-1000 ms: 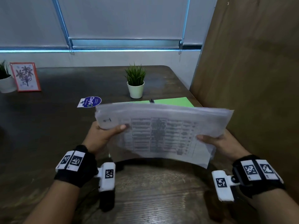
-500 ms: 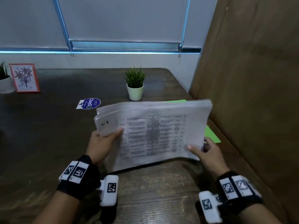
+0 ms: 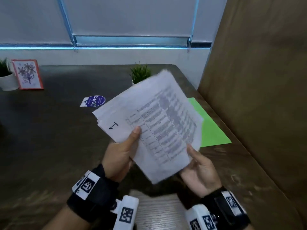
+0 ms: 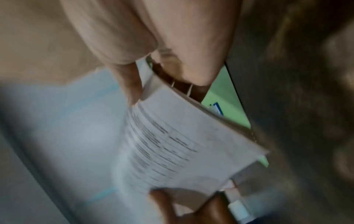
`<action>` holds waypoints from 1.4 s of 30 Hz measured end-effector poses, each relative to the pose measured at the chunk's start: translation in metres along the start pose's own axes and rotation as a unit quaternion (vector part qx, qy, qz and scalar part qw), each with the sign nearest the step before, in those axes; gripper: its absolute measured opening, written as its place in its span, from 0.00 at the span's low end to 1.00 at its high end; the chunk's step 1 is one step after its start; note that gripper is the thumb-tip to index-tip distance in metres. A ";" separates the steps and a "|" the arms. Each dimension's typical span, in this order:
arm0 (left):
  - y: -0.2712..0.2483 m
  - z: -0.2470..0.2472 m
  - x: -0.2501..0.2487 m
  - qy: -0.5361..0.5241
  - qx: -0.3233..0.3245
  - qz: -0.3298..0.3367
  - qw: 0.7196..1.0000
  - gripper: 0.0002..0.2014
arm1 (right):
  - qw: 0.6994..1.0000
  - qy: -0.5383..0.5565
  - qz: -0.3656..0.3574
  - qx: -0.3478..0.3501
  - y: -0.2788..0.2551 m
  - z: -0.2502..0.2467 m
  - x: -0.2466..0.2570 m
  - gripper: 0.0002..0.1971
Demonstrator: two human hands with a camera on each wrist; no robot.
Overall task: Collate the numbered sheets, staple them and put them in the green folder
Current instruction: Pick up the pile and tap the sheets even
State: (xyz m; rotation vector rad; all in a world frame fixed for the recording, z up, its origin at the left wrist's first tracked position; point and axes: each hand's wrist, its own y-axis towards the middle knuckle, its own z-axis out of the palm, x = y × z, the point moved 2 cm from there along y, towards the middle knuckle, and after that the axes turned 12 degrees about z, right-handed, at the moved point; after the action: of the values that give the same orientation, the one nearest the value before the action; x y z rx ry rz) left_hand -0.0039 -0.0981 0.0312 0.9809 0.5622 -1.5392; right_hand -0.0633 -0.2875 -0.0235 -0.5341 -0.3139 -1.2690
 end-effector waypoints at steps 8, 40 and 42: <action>0.014 -0.071 0.002 -0.050 -0.055 -0.181 0.981 0.53 | 0.966 -0.105 0.110 -0.210 0.030 -0.034 0.021 0.24; 0.013 -0.023 -0.034 0.253 0.019 0.128 0.959 0.11 | 0.871 -0.433 -0.207 -0.101 -0.001 0.036 0.046 0.12; 0.012 -0.018 -0.040 0.233 0.000 0.169 0.958 0.10 | 0.881 -0.410 -0.220 -0.090 -0.002 0.037 0.048 0.12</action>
State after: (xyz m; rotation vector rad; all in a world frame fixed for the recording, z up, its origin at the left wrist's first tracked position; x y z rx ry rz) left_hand 0.0114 -0.0640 0.0565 1.3752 0.6784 -1.0053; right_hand -0.0498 -0.3072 0.0325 -1.2102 -1.0831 -1.4606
